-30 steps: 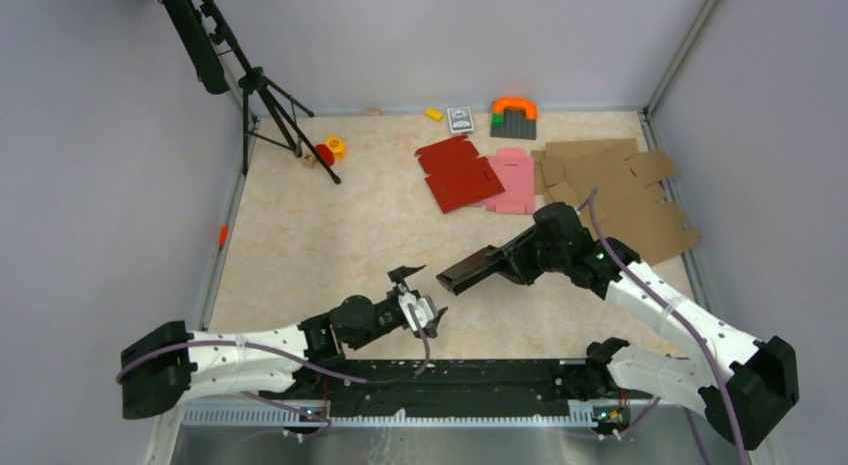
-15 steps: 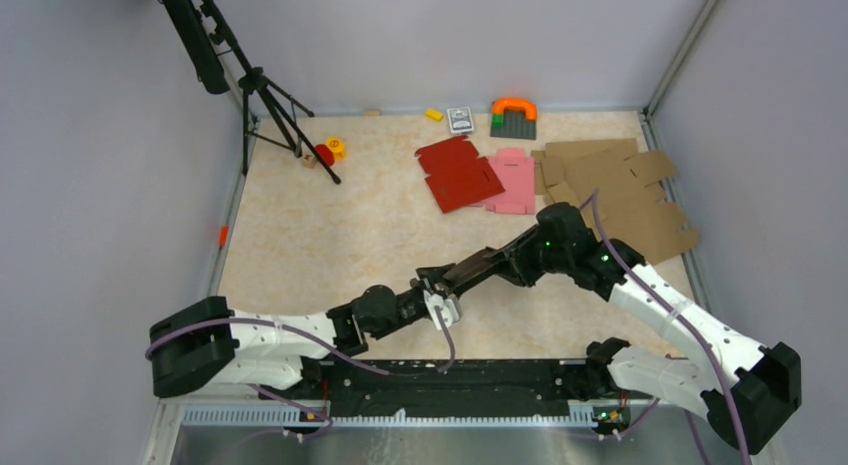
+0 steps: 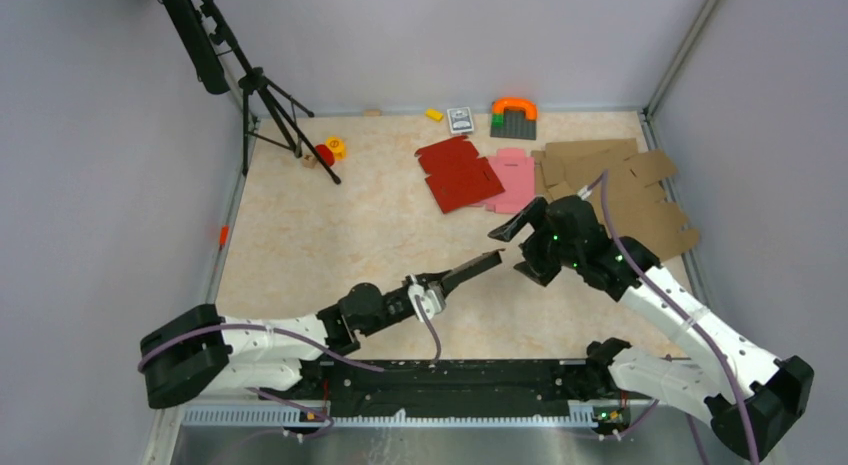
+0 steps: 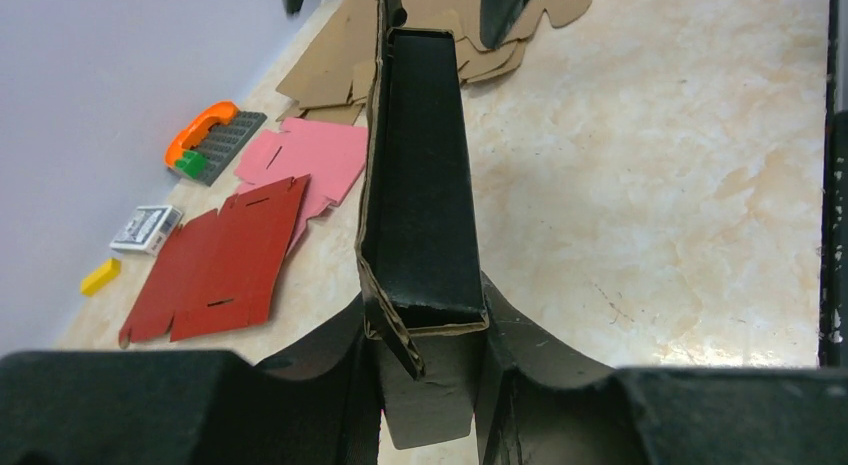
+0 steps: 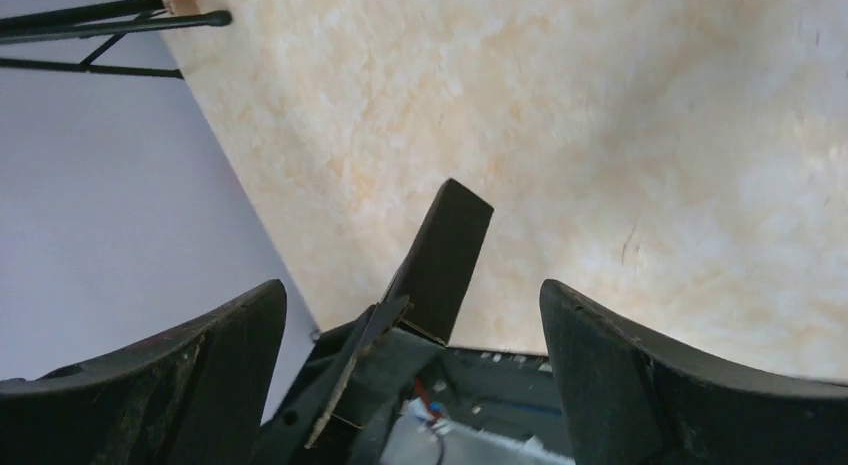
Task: Fold the paper box
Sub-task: Close the paper box at the center of the board.
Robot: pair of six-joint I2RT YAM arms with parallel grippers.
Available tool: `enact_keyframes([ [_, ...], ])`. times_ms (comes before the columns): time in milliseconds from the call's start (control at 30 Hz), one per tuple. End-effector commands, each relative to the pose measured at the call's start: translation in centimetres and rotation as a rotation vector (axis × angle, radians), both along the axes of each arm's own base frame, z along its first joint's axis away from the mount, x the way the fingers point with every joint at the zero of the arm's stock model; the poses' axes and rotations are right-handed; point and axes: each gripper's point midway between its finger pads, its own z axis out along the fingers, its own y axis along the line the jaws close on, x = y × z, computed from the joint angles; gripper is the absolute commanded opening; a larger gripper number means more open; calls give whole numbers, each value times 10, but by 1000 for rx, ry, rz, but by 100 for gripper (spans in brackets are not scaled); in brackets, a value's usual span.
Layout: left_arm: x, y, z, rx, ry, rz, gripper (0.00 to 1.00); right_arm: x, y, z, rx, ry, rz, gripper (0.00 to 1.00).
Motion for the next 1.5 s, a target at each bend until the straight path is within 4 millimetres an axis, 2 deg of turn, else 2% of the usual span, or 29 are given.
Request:
enact_keyframes([
  [0, -7, 8, 24, -192, 175, -104, 11, 27, -25, 52, -265, -359, 142, 95],
  [67, 0, 14, 27, -237, 267, -90, 3, 31, -36, 73, -351, -503, 181, 96],
  [133, 5, 20, 27, -253, 334, -86, 2, 29, -42, 94, -407, -666, 235, 96],
  [167, 6, 22, 29, -264, 354, -84, 3, 26, -42, 102, -428, -750, 282, 96],
  [233, 7, 26, 34, -312, 428, -87, 4, 12, -26, 108, -398, -925, 426, 94],
  [333, 10, 34, 46, -386, 538, -105, 1, -9, 3, 107, -314, -1110, 624, 89],
  [433, -2, 37, 59, -427, 557, -182, 0, -22, 24, 87, -226, -1149, 755, 90],
  [533, -7, 40, 70, -471, 591, -204, 0, -27, 29, 75, -169, -1197, 758, 94],
  [700, -21, 38, 78, -454, 630, -283, 0, -36, 33, 66, -151, -1294, 801, 93],
  [900, -27, 32, 82, -423, 661, -335, 0, -42, 39, 72, -161, -1371, 874, 73],
  [967, -26, 32, 83, -426, 661, -334, 0, -40, 40, 73, -179, -1369, 874, 60],
  [1033, -26, 30, 84, -427, 662, -342, 0, -40, 42, 73, -180, -1363, 883, 37],
  [1100, -26, 28, 85, -423, 670, -355, 0, -42, 48, 75, -170, -1362, 899, 23],
  [1133, -38, 23, 84, -399, 685, -403, 0, -44, 52, 74, -163, -1364, 914, 16],
  [1200, -32, 22, 82, -377, 705, -406, 0, -52, 62, 75, -137, -1381, 953, 7],
  [1233, -33, 19, 81, -360, 716, -425, 0, -60, 70, 75, -119, -1391, 983, 5],
  [1267, -35, 17, 80, -344, 728, -449, 0, -62, 74, 74, -119, -1387, 997, 7],
  [1333, -38, 14, 82, -328, 732, -488, 0, -61, 76, 71, -138, -1370, 998, 20],
  [1400, -38, 13, 79, -317, 723, -489, 0, -56, 68, 72, -174, -1360, 945, 31],
  [1433, -36, 14, 77, -310, 720, -476, 0, -51, 62, 71, -202, -1351, 904, 43],
  [1467, -36, 15, 75, -303, 718, -462, 0, -49, 56, 71, -225, -1350, 876, 60],
])
